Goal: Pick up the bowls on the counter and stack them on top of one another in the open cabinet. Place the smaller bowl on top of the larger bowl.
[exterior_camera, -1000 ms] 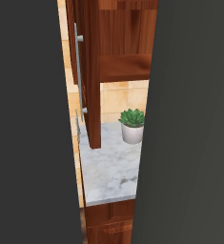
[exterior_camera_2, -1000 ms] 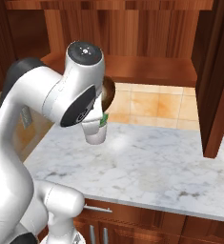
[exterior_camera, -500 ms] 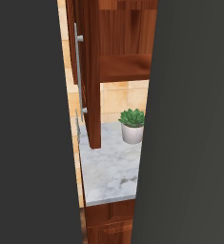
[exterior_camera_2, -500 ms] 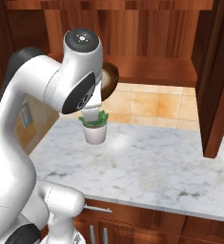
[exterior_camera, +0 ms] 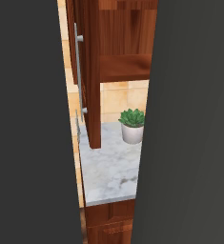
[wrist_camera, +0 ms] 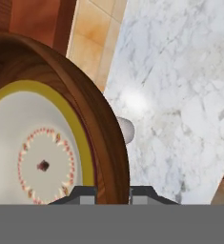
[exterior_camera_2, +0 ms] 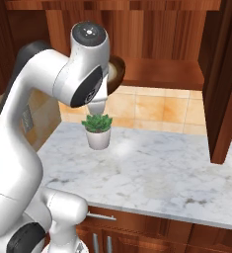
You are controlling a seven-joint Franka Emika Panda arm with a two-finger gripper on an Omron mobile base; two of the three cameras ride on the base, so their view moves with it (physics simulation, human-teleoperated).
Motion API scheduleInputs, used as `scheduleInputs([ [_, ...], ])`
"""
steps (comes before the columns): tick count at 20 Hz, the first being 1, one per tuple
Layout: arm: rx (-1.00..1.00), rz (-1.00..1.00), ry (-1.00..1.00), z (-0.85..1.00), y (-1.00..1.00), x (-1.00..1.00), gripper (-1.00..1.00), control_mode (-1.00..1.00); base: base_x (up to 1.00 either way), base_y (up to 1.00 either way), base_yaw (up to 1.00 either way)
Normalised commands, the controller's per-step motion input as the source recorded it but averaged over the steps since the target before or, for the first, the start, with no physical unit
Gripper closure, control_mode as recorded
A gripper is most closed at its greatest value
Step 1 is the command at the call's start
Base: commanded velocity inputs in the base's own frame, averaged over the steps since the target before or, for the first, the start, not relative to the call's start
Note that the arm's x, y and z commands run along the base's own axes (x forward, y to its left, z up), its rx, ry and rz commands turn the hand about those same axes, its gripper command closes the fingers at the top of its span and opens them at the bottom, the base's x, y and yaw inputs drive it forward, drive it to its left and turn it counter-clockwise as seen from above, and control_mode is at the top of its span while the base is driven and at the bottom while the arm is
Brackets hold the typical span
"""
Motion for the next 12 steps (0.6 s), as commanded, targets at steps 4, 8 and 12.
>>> scheduleInputs([
  [4,0.02,-0.02,-0.04,0.16,0.0,0.25,1.0,-1.0,0.0,0.0,0.0],
  [8,0.01,-0.03,-0.05,0.16,0.0,0.24,1.0,-1.0,0.0,0.0,0.0],
  [12,0.0,-0.03,-0.03,0.13,0.0,0.25,1.0,-1.0,0.0,0.0,0.0],
])
